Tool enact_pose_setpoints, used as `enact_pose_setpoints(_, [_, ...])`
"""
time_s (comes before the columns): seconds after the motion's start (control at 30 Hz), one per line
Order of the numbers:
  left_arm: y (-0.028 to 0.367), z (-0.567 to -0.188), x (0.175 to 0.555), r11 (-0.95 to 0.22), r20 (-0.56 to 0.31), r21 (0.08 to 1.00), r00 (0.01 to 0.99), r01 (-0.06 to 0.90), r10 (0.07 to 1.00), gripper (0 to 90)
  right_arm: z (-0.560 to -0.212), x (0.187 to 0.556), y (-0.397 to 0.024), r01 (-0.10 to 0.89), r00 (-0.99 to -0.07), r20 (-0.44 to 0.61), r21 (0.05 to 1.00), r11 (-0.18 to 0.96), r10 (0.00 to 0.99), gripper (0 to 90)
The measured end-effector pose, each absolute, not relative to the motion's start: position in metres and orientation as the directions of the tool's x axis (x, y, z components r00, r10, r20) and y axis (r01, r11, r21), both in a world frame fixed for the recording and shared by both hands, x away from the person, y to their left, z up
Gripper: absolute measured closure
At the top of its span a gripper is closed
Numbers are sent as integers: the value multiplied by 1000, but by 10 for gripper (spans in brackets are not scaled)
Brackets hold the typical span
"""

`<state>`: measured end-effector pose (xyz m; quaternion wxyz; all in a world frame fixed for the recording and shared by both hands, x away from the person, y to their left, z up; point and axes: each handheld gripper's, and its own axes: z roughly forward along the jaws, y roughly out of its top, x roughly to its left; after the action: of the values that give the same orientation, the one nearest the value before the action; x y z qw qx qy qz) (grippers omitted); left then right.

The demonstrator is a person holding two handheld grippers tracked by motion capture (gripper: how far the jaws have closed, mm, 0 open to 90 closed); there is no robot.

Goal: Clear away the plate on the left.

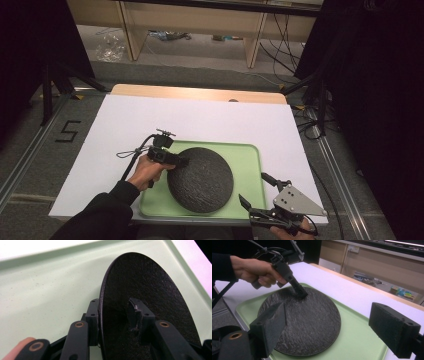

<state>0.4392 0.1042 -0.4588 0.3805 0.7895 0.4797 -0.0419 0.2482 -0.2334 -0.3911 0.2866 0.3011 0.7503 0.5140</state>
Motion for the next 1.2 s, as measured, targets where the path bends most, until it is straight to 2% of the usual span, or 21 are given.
enact_pose_setpoints(0.3, [102,-460,439,-232,-450,564,531,792,717,634,-391,248,-233,160,-655,-120,943,292,746,155])
enact_pose_setpoints(0.47, [84,-468,436,-246,-486,536,533,808,693,630,-391,248,-233,160,-655,-119,943,291,746,155])
enact_pose_setpoints(0.7, [83,-468,437,-268,-465,535,545,801,698,604,-391,248,-236,156,-659,-123,943,294,742,155])
enact_pose_setpoints(0.9, [85,-468,438,-320,-436,510,560,798,704,587,-391,248,-235,156,-658,-119,944,290,743,155])
enact_pose_setpoints(0.97, [86,-467,437,-397,-336,509,601,764,725,578,-391,247,-235,161,-657,-115,944,288,745,154])
enact_pose_setpoints(1.0, [86,-467,437,-397,-336,509,601,764,725,593,-391,247,-235,161,-657,-115,944,288,745,154])
enact_pose_setpoints(1.03, [86,-466,437,-440,-271,505,621,742,736,593,-391,246,-235,167,-659,-111,943,288,744,154])
enact_pose_setpoints(1.1, [90,-463,437,-404,-322,517,609,755,725,591,-391,248,-235,154,-658,-121,944,290,743,154])
enact_pose_setpoints(1.2, [93,-456,437,-407,-298,533,615,742,730,586,-391,247,-235,159,-656,-119,944,291,745,154])
